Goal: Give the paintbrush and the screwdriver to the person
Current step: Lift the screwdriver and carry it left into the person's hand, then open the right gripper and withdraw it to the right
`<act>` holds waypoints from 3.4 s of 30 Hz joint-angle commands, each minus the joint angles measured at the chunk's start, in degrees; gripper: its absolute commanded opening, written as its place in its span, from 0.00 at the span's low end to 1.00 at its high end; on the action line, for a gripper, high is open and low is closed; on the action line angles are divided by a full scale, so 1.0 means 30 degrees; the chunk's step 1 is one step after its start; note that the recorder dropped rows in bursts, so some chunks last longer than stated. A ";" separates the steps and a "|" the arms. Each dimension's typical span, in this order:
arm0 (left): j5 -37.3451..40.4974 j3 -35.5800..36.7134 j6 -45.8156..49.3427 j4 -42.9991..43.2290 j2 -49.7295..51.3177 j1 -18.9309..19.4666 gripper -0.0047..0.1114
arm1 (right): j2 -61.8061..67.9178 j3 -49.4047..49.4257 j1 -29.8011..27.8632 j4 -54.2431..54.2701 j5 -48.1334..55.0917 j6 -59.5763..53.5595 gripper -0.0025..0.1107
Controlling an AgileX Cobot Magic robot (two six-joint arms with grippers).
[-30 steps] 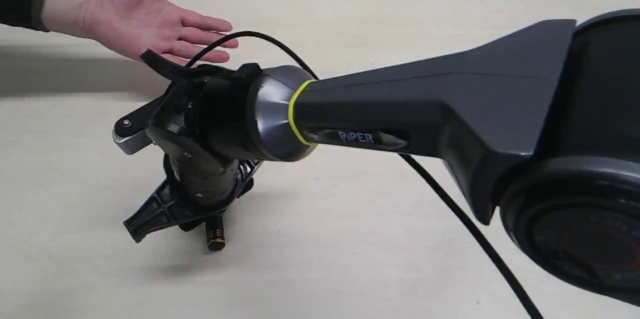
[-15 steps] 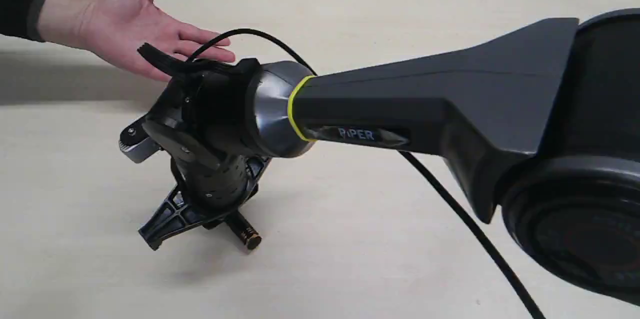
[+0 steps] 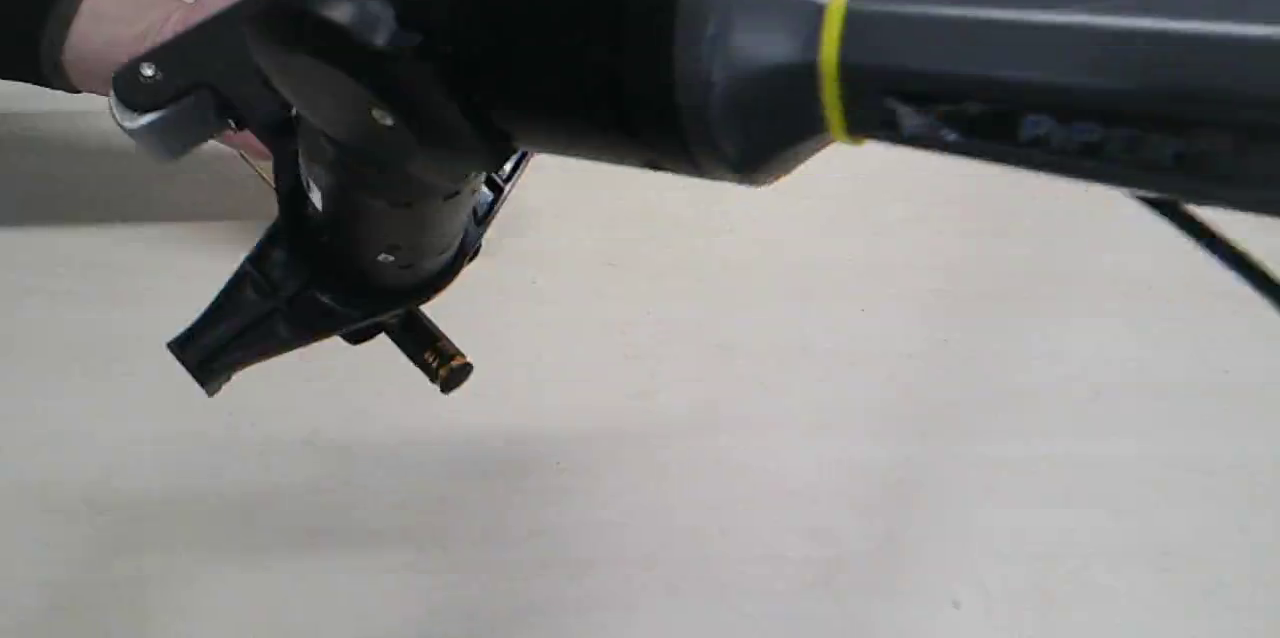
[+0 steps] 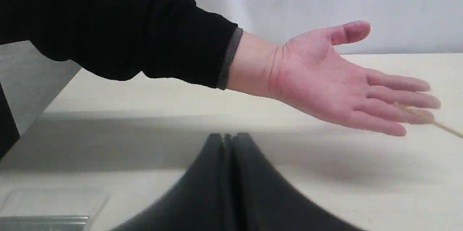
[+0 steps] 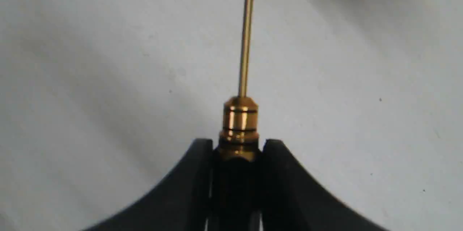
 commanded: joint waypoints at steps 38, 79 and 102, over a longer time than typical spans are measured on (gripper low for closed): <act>-0.0110 0.0039 -0.0039 -0.0007 -0.0048 -0.0158 0.04 | 0.5065 -0.5575 -0.1625 -0.1436 -0.6536 -0.3587 0.23; -0.0102 0.0039 -0.0039 -0.0082 -0.0048 -0.0158 0.04 | -1.5153 1.2366 -0.1518 0.1451 -1.0665 -0.3527 0.06; -0.0114 0.0039 -0.0039 -0.0004 -0.0048 -0.0158 0.04 | -2.0507 1.9123 -0.1518 0.6523 -0.8507 -0.3527 0.06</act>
